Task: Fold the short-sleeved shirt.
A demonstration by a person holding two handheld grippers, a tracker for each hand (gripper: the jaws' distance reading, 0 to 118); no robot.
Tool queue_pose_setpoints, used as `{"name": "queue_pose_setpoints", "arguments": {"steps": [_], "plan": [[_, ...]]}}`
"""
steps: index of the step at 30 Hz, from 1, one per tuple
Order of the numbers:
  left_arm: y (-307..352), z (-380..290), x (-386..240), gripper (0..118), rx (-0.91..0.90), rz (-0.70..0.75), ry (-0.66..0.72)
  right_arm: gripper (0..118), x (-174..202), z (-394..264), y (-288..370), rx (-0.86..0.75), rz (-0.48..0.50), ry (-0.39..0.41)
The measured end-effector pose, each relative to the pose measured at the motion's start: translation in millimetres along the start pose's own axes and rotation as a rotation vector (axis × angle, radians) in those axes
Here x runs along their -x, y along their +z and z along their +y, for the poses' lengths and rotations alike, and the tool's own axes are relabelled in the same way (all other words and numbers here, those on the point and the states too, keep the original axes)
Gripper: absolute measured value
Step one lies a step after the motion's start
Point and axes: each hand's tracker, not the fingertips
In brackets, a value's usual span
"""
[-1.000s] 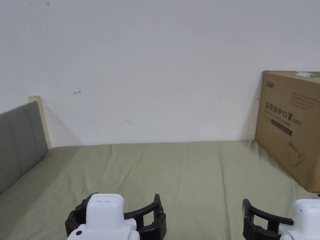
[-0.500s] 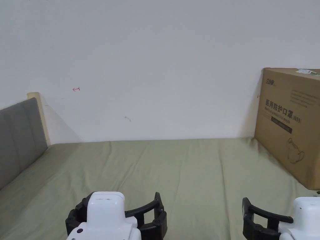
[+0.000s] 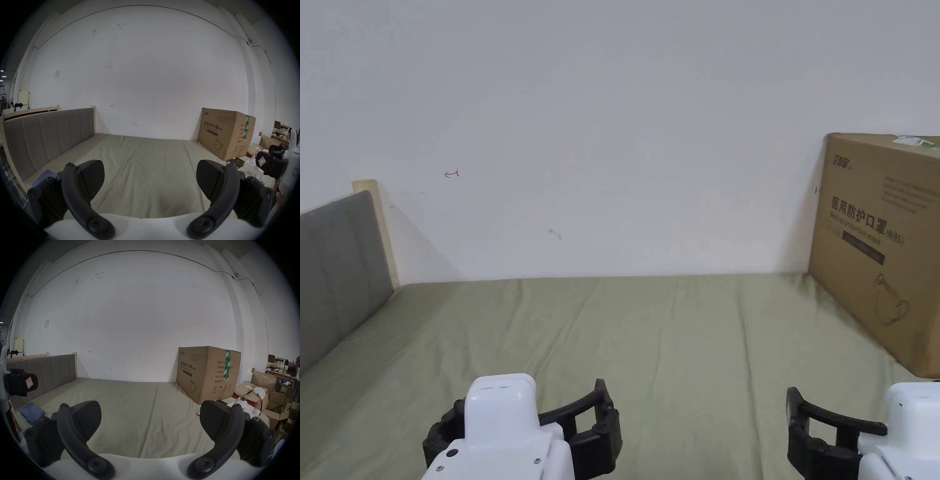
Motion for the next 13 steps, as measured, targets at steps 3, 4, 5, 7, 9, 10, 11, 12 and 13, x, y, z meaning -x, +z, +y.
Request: {"name": "queue_pose_setpoints", "arguments": {"steps": [3, 4, 5, 7, 9, 10, 11, 12, 13], "plan": [[0.9, -0.8, 1.4, 114, 0.004, -0.005, 0.004, 118, 1.1, -0.7, -0.3, 0.004, 0.003, 0.001], [1.0, -0.9, 0.3, 114, 0.005, 0.019, 0.002, 118, 1.9, -0.9, -0.5, 0.005, 0.004, 0.002], [0.6, -0.2, -0.2, 114, 0.003, 0.022, 0.008, 118, 2.6, -1.1, -0.6, 0.008, 0.005, 0.004], [0.4, 0.0, 1.6, 114, 0.005, 0.009, 0.013, 118, 3.2, -1.4, -0.8, 0.009, 0.007, 0.005], [0.9, 0.0, 2.1, 114, 0.003, -0.006, 0.015, 118, 4.1, -1.4, -1.1, 0.012, 0.008, 0.004], [0.8, 0.1, 1.2, 114, 0.003, -0.001, 0.012, 118, 4.2, -1.6, -1.2, 0.013, 0.01, 0.004], [1.6, -0.2, 0.8, 114, 0.0, 0.003, 0.011, 118, 4.2, -1.9, -1.1, 0.013, 0.011, 0.003], [2.5, -0.2, 1.0, 114, -0.005, 0.002, 0.015, 118, 4.4, -2.2, -1.0, 0.012, 0.01, 0.003], [2.5, 0.1, 1.3, 114, -0.003, 0.006, 0.017, 118, 4.5, -2.3, -0.8, 0.012, 0.008, 0.001]]}}
